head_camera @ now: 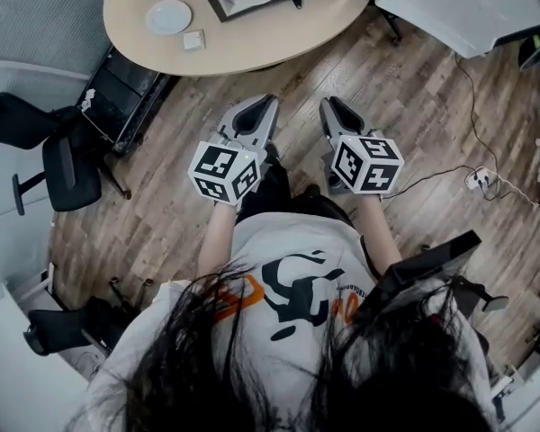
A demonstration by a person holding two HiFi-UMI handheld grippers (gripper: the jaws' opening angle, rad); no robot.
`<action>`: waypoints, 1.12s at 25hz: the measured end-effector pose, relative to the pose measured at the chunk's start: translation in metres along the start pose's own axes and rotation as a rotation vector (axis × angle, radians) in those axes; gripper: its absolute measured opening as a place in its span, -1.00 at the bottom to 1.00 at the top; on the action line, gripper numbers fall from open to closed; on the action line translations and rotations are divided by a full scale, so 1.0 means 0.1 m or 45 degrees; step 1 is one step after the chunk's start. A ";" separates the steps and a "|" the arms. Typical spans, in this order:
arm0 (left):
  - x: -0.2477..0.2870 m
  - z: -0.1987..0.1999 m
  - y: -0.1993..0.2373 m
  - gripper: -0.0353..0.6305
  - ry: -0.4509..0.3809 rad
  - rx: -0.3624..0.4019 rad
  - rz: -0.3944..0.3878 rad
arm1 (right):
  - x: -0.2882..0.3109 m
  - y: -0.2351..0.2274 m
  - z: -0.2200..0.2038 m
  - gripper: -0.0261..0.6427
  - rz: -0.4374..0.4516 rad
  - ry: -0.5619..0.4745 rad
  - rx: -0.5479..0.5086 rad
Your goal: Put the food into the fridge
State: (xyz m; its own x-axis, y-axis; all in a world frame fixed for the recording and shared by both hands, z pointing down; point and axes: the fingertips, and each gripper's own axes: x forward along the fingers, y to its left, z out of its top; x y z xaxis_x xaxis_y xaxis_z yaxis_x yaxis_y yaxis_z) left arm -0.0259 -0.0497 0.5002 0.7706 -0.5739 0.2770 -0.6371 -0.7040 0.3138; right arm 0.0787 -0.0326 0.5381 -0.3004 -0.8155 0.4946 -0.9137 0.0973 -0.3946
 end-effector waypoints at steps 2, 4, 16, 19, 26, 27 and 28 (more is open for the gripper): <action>-0.05 -0.04 -0.19 -0.85 -0.004 0.013 0.006 | -0.15 -0.04 -0.03 -0.71 0.017 -0.011 -0.003; -0.10 -0.08 -0.37 -0.85 -0.006 0.027 0.013 | -0.30 -0.07 -0.05 -0.71 0.033 -0.024 -0.009; -0.42 -0.24 -1.09 -0.85 -0.036 0.104 0.043 | -0.91 -0.04 -0.29 -0.72 0.133 -0.063 -0.043; -0.51 -0.27 -1.18 -0.85 -0.038 0.120 0.048 | -0.99 0.02 -0.33 -0.72 0.156 -0.068 -0.052; -0.64 -0.24 -1.24 -0.85 -0.072 0.140 0.065 | -1.08 0.16 -0.35 -0.72 0.192 -0.083 -0.091; -0.65 -0.23 -1.25 -0.85 -0.076 0.139 0.065 | -1.09 0.17 -0.34 -0.72 0.192 -0.085 -0.095; -0.65 -0.23 -1.25 -0.85 -0.078 0.139 0.064 | -1.10 0.17 -0.34 -0.72 0.191 -0.086 -0.098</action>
State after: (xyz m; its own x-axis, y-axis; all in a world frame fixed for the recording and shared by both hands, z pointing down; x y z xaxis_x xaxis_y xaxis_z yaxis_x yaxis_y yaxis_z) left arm 0.0032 0.0856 0.4638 0.7395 -0.6316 0.2329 -0.6720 -0.7133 0.1991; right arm 0.0866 0.0783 0.5030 -0.4179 -0.8250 0.3803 -0.8792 0.2619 -0.3980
